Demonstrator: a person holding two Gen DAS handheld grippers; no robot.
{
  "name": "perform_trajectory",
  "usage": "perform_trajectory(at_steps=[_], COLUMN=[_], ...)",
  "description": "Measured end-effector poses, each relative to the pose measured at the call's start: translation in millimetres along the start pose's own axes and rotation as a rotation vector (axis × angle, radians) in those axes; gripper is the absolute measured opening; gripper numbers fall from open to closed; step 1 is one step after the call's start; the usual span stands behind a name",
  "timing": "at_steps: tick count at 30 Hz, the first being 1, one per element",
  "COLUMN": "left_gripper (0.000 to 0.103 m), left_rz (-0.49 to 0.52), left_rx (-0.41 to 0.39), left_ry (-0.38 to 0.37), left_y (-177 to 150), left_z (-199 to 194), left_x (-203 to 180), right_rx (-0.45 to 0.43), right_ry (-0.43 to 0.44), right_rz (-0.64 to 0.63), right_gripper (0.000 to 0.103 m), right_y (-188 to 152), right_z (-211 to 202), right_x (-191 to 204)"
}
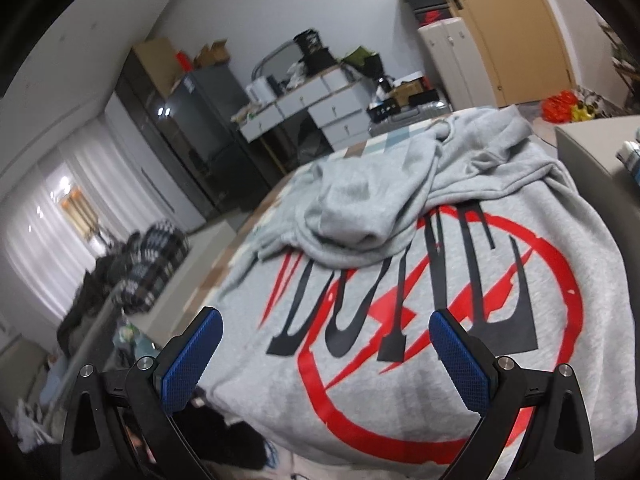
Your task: Fold large clothes
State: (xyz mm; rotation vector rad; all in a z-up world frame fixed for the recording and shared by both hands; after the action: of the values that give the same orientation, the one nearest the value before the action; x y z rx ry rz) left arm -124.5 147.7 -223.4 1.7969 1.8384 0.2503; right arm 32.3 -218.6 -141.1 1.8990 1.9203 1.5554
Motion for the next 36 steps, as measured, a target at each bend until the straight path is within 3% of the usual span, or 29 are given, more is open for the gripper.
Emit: perform_trajectory(at_steps=[2, 5, 8, 13, 14, 17, 24, 30, 33, 36], left_gripper=[0.011, 0.005, 0.003, 0.001, 0.001, 0.001, 0.001, 0.001, 0.001, 0.001], left_rz=[0.027, 0.013, 0.045, 0.233, 0.241, 0.234, 0.140, 0.153, 0.195, 0.217], left_rx=[0.003, 0.011, -0.014, -0.129, -0.141, -0.144, -0.116, -0.097, -0.077, -0.062], left_ry=[-0.008, -0.054, -0.080, -0.050, -0.073, -0.107, -0.327, -0.452, -0.479, -0.509], left_y=[-0.8, -0.8, -0.9, 8.1, 12.3, 28.2, 65.9, 107.9, 129.7, 142.9], left_z=[-2.0, -7.4, -22.8, -63.8, -70.4, -76.7, -73.8, -75.0, -67.0, -55.3], left_x=[-4.0, -5.8, -13.3, -42.0, -44.8, -43.1, -44.1, -64.9, -74.2, -72.0], right_rx=[0.016, 0.035, 0.044, 0.069, 0.076, 0.114, 0.247, 0.376, 0.391, 0.401], right_ry=[0.000, -0.003, -0.004, 0.025, 0.038, 0.086, 0.254, 0.240, 0.225, 0.186], right_rz=[-0.028, -0.061, -0.098, -0.157, -0.172, -0.220, -0.287, -0.351, -0.331, -0.234], right_gripper=[0.103, 0.103, 0.103, 0.103, 0.103, 0.103, 0.103, 0.103, 0.103, 0.103], right_y=[-4.4, -10.0, -13.4, -21.6, -23.9, -34.3, -73.9, -97.5, -91.0, -67.0], right_z=[2.5, 5.8, 7.3, 10.6, 11.0, 14.3, 35.0, 78.6, 98.1, 123.6], right_x=[4.4, 10.2, 16.6, 33.7, 39.1, 59.7, 123.7, 160.1, 165.5, 153.3])
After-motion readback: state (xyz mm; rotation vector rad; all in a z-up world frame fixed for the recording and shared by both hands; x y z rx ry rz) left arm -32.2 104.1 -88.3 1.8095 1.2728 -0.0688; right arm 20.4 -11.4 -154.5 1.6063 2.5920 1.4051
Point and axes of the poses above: each gripper's, at about its wrist camera, not at the fingertips, and z roughly the way its jaws point, x to its left, y to its top, the point moved 4 cm from there along z, roughly the way its jaws point, and after that the axes turned 8 degrees about z, right-handed, at the moved point
